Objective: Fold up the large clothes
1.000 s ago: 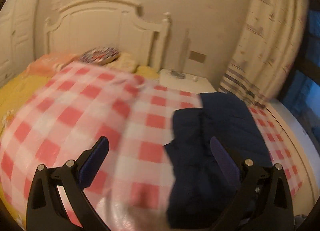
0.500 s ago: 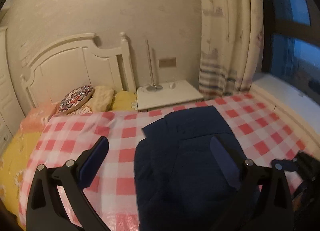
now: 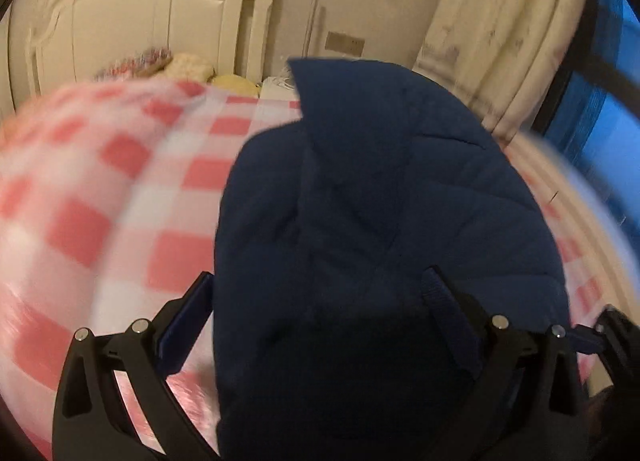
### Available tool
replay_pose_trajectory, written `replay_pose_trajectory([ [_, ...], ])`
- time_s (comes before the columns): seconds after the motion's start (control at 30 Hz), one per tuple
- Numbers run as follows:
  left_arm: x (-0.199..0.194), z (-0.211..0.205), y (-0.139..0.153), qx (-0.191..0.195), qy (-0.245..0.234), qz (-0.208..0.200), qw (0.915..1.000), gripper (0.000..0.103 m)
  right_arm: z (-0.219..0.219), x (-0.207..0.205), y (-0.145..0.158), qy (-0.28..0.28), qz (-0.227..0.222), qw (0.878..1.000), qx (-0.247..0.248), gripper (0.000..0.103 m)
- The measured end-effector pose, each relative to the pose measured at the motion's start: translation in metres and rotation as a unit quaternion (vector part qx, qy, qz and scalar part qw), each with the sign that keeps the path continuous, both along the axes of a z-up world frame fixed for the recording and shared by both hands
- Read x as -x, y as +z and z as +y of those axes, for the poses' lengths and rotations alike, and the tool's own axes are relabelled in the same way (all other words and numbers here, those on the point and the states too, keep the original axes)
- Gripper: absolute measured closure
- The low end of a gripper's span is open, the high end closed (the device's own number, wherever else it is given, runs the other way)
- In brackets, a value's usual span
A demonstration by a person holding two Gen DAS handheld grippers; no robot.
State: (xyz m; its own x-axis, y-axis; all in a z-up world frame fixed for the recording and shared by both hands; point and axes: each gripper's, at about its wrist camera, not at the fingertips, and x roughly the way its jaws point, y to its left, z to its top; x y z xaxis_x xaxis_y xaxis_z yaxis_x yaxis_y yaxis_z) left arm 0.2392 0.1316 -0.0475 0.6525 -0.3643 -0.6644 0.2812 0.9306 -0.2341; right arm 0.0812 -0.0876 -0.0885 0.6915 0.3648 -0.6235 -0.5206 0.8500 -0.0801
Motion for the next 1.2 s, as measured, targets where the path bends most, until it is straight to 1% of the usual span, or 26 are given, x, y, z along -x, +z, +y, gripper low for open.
replay_pose_trajectory([
  [0.07,0.000,0.011,-0.016,0.053,0.001,0.010,0.9985,0.002,-0.001,0.002,-0.003,0.006,-0.006,1.000,0.000,0.027],
  [0.1,0.000,0.012,-0.019,0.062,0.001,0.012,0.9980,0.002,-0.001,0.004,-0.003,0.008,-0.008,1.000,-0.002,0.027],
  [0.13,0.001,0.012,-0.019,0.060,0.003,0.010,0.9981,0.002,-0.002,0.004,-0.005,0.010,-0.010,1.000,-0.005,0.026],
  [0.23,0.006,0.004,-0.012,0.022,0.011,-0.001,0.9997,0.002,-0.005,0.000,-0.004,0.011,-0.003,1.000,-0.014,0.026],
  [0.27,0.006,0.001,-0.005,0.004,0.017,0.004,0.9998,0.002,-0.006,-0.004,-0.003,0.011,-0.001,1.000,-0.013,0.026],
  [0.3,0.008,-0.002,0.010,-0.019,0.027,0.008,0.9994,0.003,-0.006,-0.004,-0.003,0.009,-0.001,1.000,-0.013,0.026],
  [0.33,0.010,-0.004,0.024,-0.031,0.032,-0.004,0.9990,0.005,-0.007,-0.005,-0.003,0.008,-0.002,1.000,-0.015,0.026],
  [0.37,0.014,-0.007,0.042,-0.040,0.033,-0.028,0.9983,0.005,-0.006,-0.004,-0.006,0.008,-0.002,1.000,-0.016,0.026],
  [0.4,0.019,-0.012,0.069,-0.053,0.036,-0.068,0.9957,0.004,-0.005,-0.002,-0.006,0.008,-0.003,1.000,-0.017,0.026],
  [0.47,0.021,-0.023,0.102,-0.074,0.042,-0.117,0.9894,0.002,-0.004,-0.001,-0.006,0.007,-0.004,1.000,-0.015,0.026],
  [0.5,0.019,-0.031,0.115,-0.086,0.042,-0.135,0.9862,0.002,-0.003,-0.001,-0.006,0.007,-0.005,1.000,-0.012,0.026],
  [0.53,0.008,-0.042,0.127,-0.099,0.035,-0.143,0.9842,0.002,-0.002,0.000,-0.006,0.007,-0.005,1.000,-0.011,0.026],
  [0.57,-0.004,-0.052,0.132,-0.107,0.025,-0.134,0.9849,0.002,-0.002,0.000,-0.007,0.007,-0.005,1.000,-0.011,0.026],
  [0.6,-0.025,-0.064,0.133,-0.120,0.021,-0.115,0.9859,0.002,-0.002,0.000,-0.007,0.006,-0.006,1.000,-0.010,0.026],
  [0.67,-0.051,-0.079,0.129,-0.146,0.030,-0.096,0.9841,0.002,-0.002,0.001,-0.008,0.006,-0.007,1.000,-0.008,0.026],
  [0.73,-0.082,-0.090,0.112,-0.169,0.030,-0.069,0.9828,0.002,-0.002,0.001,-0.008,0.006,-0.008,1.000,-0.007,0.026],
  [0.8,-0.109,-0.091,0.078,-0.214,0.050,-0.035,0.9749,0.002,-0.003,0.001,-0.009,0.007,-0.009,1.000,-0.010,0.026],
  [0.83,-0.120,-0.088,0.053,-0.233,0.057,-0.012,0.9707,0.002,-0.003,0.002,-0.009,0.008,-0.010,1.000,-0.012,0.026],
  [0.87,-0.124,-0.084,0.028,-0.226,0.050,0.011,0.9728,0.002,-0.003,0.003,-0.009,0.012,-0.013,1.000,-0.016,0.026],
  [0.9,-0.124,-0.072,0.015,-0.190,0.056,0.016,0.9801,0.002,-0.003,0.004,-0.007,0.019,-0.014,0.999,-0.023,0.026],
  [0.93,-0.120,-0.064,0.011,-0.176,0.066,0.016,0.9821,0.002,-0.002,0.004,-0.006,0.022,-0.011,0.999,-0.025,0.026],
  [1.03,-0.113,-0.052,0.006,-0.160,0.082,0.008,0.9838,0.002,-0.002,0.004,-0.002,0.032,-0.009,0.999,-0.027,0.027],
  [1.07,-0.112,-0.049,0.004,-0.153,0.083,0.008,0.9846,0.002,-0.004,0.003,0.002,0.038,-0.003,0.999,-0.036,0.027],
  [1.13,-0.112,-0.042,0.003,-0.134,0.083,0.015,0.9874,0.002,-0.019,-0.006,0.019,0.047,0.015,0.996,-0.080,0.031],
  [1.17,-0.113,-0.039,0.002,-0.123,0.082,0.020,0.9888,0.002,-0.027,-0.011,0.027,0.037,0.010,0.995,-0.091,0.031],
  [1.2,-0.115,-0.035,0.000,-0.114,0.080,0.026,0.9899,0.002,-0.040,-0.020,0.038,0.014,-0.004,0.995,-0.099,0.031],
])
